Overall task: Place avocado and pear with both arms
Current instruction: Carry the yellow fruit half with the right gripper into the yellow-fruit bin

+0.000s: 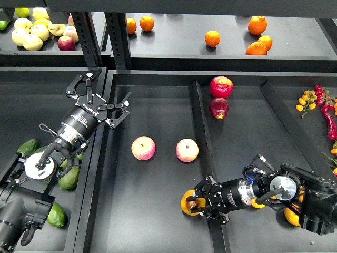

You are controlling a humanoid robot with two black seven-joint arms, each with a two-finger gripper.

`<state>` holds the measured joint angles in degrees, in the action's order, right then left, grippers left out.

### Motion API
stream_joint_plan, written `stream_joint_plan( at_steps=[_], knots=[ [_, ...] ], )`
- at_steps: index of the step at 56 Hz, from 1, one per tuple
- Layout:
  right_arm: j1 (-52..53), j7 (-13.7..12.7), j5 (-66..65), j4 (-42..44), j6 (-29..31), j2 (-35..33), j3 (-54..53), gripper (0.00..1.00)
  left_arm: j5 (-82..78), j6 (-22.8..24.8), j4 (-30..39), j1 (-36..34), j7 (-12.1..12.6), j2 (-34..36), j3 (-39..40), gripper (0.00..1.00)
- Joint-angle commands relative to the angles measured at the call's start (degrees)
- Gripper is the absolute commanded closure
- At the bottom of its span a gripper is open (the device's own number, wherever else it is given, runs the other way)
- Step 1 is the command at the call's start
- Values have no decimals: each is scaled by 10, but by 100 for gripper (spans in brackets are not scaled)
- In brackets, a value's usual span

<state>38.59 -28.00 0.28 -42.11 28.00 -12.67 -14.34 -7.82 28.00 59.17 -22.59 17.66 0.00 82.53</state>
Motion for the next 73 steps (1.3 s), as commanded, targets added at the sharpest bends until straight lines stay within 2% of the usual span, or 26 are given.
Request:
stream_joint_plan(
  at_steps=[1,18,35,50,73],
  knots=[
    [16,0,9,18,0,6,-4,77,0,0,1,0,0,0,0,1],
    [61,0,60,23,0,-32,-1,78,0,0,1,0,1,0,-1,1],
    [38,0,88,39,0,-78,31,77,0,0,1,0,3,0,-1,1],
    [23,0,105,79,0,-85,47,77,0,0,0,0,3,0,-1,1],
    [20,0,107,67,0,-118,47,81,0,0,-2,-1,4,0,-2,1]
  ],
)
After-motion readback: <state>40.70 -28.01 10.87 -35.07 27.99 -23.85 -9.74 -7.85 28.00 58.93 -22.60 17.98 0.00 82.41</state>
